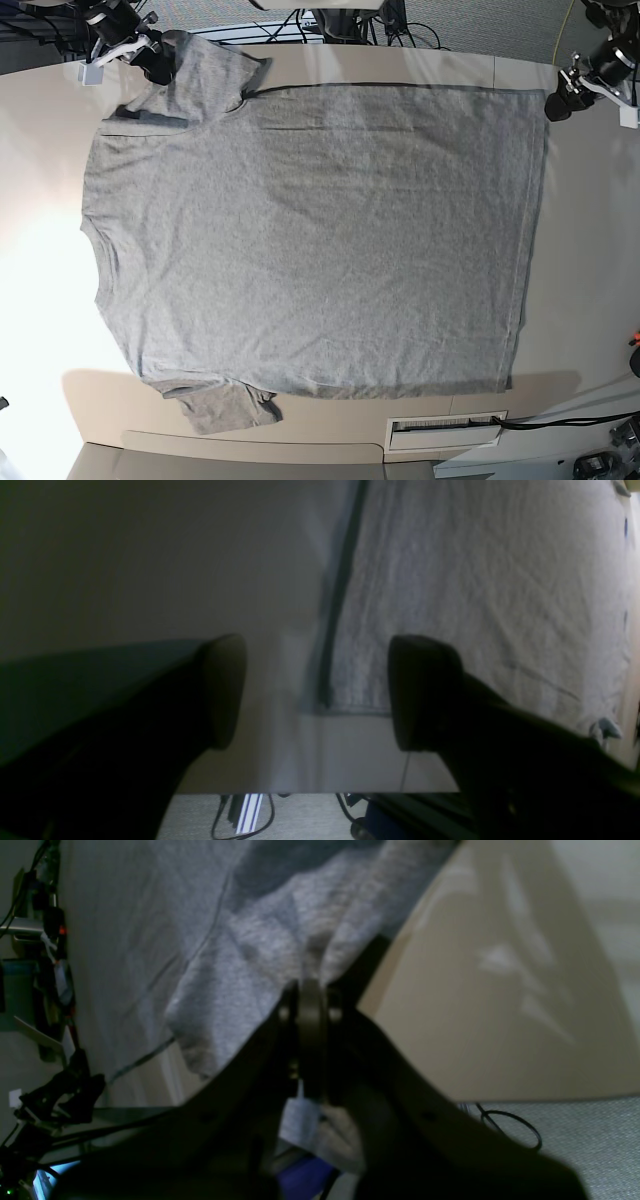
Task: Fold the T-shirt properly
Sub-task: 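Close both grippers on the shirt's shoulder-side corners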
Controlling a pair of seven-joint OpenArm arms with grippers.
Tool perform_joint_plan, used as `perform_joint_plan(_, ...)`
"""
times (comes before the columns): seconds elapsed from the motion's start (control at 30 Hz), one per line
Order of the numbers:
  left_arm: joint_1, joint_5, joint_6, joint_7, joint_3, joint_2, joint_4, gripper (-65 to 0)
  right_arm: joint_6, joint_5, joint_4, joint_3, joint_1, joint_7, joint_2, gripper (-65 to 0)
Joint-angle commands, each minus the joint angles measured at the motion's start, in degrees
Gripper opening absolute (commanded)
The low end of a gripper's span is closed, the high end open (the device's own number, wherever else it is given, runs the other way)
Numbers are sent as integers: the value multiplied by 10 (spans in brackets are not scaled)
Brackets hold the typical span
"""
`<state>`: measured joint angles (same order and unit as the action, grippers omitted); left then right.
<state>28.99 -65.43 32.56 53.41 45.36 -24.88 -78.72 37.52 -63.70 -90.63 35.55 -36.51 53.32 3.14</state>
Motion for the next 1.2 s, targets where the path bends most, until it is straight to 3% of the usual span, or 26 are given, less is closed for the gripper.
perform_joint_plan(0.0,2,-12,-2,-8,6,-8,-6,-205,2,3,-4,1,-6,3,3,-650)
perform_joint_plan(0.33,2,3,-2,-19,5,16,19,-205,2,2,-4,1,-6,3,3,-650)
perform_joint_plan(0.5,2,-14,2,16,5,16,20,-206,2,3,-4,1,-6,3,3,-650)
perform_joint_plan(0.73,2,4,2,23,4,15,20,-206,2,3,-4,1,-6,3,3,-650)
perform_joint_plan(1.17,2,20,2,34,-76,14,20,-206,2,3,-4,1,-6,3,3,-650)
